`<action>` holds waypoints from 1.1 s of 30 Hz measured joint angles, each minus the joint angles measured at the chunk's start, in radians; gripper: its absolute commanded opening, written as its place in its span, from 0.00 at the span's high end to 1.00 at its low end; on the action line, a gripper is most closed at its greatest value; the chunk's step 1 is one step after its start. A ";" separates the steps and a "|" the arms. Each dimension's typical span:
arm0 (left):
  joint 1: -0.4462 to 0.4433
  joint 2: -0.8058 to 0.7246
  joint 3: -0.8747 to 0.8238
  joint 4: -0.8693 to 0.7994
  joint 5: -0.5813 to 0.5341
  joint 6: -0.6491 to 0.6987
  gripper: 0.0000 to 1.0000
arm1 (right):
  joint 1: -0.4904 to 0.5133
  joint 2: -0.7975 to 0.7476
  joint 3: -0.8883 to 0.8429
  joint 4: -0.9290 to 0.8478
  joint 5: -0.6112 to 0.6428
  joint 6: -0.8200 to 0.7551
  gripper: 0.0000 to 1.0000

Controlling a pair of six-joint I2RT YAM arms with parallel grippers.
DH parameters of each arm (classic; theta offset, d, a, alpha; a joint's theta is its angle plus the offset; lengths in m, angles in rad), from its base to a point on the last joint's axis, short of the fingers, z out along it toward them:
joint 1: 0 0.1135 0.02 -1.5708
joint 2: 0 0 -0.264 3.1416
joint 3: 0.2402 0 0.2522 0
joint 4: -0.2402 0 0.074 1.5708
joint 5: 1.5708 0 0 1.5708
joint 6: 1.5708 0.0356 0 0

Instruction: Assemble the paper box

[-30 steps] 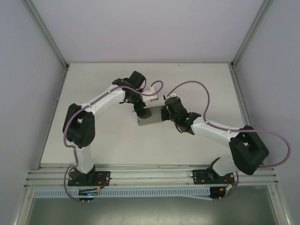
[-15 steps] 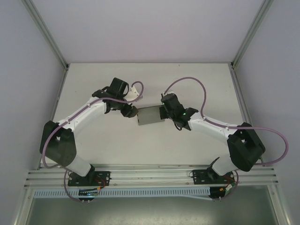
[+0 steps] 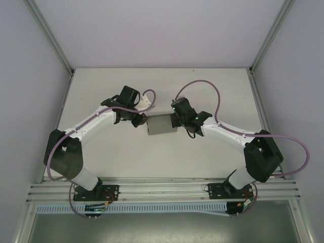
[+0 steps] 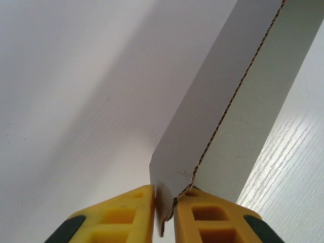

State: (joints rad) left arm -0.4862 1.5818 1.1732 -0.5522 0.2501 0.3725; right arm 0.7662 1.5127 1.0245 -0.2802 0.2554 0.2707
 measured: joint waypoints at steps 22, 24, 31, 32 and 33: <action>0.002 0.078 0.132 -0.104 0.053 -0.525 1.00 | 0.142 0.040 -0.016 -0.009 0.357 0.169 1.00; 0.002 0.078 0.134 -0.112 0.061 -0.570 1.00 | 0.155 0.049 -0.015 -0.008 0.395 0.185 1.00; 0.003 0.151 0.230 -0.193 0.112 -0.705 1.00 | 0.184 0.087 -0.008 -0.019 0.512 0.219 1.00; 0.003 0.159 0.233 -0.198 0.118 -0.719 1.00 | 0.184 0.088 -0.008 -0.020 0.517 0.222 1.00; 0.003 0.165 0.238 -0.201 0.119 -0.731 1.00 | 0.185 0.089 -0.008 -0.020 0.521 0.227 1.00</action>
State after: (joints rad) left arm -0.4831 1.7466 1.4113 -0.7536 0.3695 -0.3588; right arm 0.9512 1.6020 1.0168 -0.3000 0.7769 0.4980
